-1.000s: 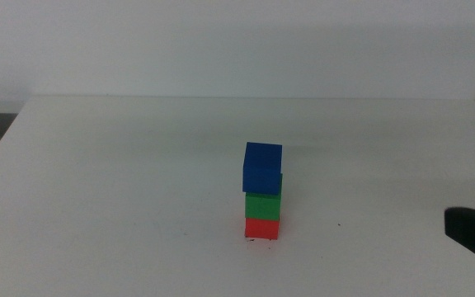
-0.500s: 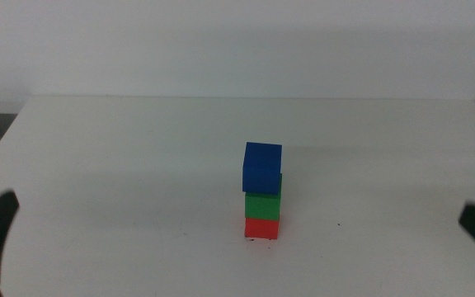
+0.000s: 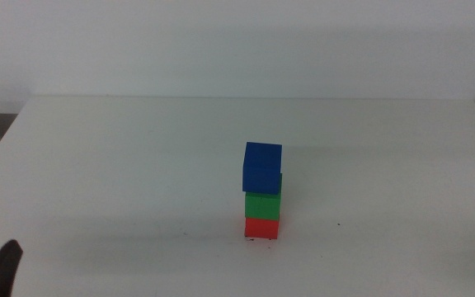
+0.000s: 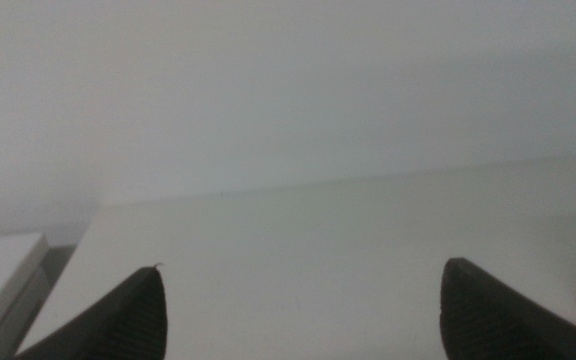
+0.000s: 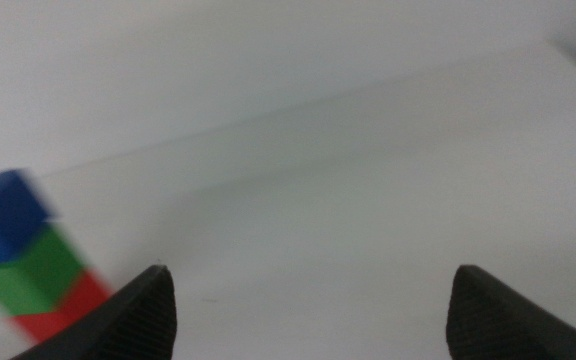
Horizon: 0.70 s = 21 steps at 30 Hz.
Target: Stack red cubes first, then green, then blue cubes in a specific spot.
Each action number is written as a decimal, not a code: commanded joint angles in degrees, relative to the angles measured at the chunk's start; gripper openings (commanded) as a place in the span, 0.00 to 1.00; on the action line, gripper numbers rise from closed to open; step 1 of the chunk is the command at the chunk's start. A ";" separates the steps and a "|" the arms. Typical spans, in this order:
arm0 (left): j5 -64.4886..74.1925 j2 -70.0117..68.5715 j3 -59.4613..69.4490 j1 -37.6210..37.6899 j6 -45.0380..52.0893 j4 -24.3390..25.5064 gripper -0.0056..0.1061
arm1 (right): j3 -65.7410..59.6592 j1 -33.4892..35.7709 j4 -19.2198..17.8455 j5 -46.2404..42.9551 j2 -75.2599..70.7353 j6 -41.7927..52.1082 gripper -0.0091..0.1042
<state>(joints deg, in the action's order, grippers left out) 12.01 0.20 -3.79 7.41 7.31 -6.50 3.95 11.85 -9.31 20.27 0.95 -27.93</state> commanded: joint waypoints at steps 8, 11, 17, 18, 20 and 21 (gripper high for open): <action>-4.22 -0.20 3.79 -0.21 -0.05 -0.54 0.89 | -3.95 -11.43 -1.04 -4.68 -0.95 0.36 0.90; -3.75 -0.20 3.79 -0.21 -0.05 -0.54 0.89 | -3.95 -11.88 -1.04 -5.31 -0.95 0.36 0.90; -4.02 -0.20 3.79 -0.21 -0.05 1.07 0.89 | -3.95 -11.85 2.24 -5.45 -0.95 0.36 0.90; -4.02 -0.20 3.79 -0.21 -0.05 1.61 0.89 | -3.95 -11.85 2.31 -5.45 -0.95 0.36 0.90; -4.02 -0.20 3.79 -0.21 -0.05 2.05 0.89 | -3.95 -11.85 2.30 -5.33 -0.95 0.36 0.90; -4.02 -0.20 3.79 -0.21 -0.05 2.05 0.89 | -3.95 -11.85 2.30 -5.33 -0.95 0.36 0.90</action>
<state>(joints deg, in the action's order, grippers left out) 8.39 0.20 0.02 7.41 7.41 -4.78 0.21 0.42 -7.23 15.50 0.27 -27.93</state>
